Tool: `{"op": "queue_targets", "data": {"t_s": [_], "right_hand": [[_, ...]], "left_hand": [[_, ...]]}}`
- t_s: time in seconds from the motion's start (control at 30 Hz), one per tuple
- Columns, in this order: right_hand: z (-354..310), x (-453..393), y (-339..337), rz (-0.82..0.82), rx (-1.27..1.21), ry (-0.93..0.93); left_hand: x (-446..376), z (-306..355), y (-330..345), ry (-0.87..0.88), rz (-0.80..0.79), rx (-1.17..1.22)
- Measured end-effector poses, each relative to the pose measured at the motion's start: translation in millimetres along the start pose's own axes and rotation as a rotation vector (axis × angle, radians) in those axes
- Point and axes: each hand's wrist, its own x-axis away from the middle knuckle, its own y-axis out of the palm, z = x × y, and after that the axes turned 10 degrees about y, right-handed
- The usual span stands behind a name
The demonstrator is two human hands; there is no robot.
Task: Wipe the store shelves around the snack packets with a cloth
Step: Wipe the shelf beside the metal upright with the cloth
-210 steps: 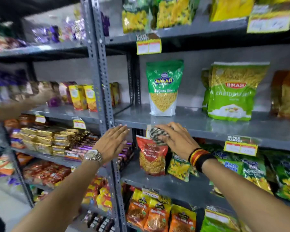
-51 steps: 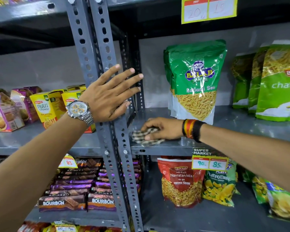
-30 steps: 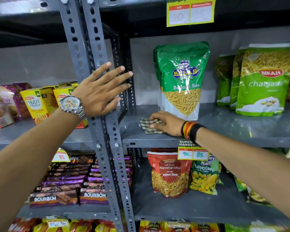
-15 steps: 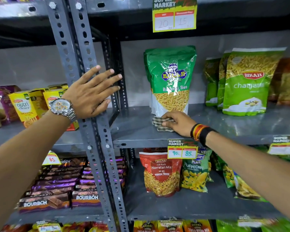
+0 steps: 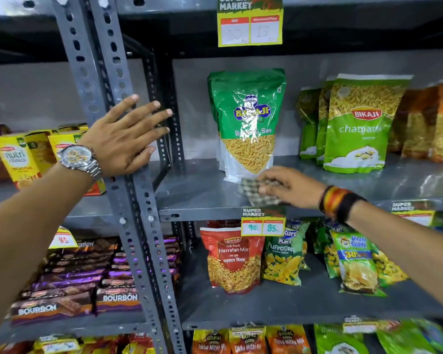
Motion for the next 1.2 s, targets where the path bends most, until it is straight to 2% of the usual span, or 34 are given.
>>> {"op": "queue_targets", "data": {"t_s": [0.17, 0.23, 0.37, 0.5, 0.63, 0.77, 0.87, 1.2], "right_hand": [[15, -37, 14, 0.161, 0.173, 0.175], [15, -29, 19, 0.119, 0.180, 0.141], [11, 6, 0, -0.103, 0.016, 0.045], [17, 5, -37, 0.039, -0.069, 0.046], [28, -12, -60, 0.129, -0.010, 0.089], [37, -26, -64, 0.141, 0.026, 0.122], [42, -36, -54, 0.119, 0.055, 0.124], [73, -66, -18, 0.027, 0.059, 0.108]], "left_hand": [[1, 0, -6, -0.007, -0.044, 0.008], [0, 0, -6, -0.006, -0.055, 0.008], [1, 2, -7, -0.008, -0.069, 0.011], [-6, 10, -16, -0.021, -0.162, 0.078], [-33, 68, -21, 0.053, -0.156, 0.218], [-68, 138, -9, -0.034, -0.150, 0.500], [-90, 170, 2, -0.088, -0.195, 0.619], [-102, 196, 33, -0.128, -0.188, 0.644]]}}
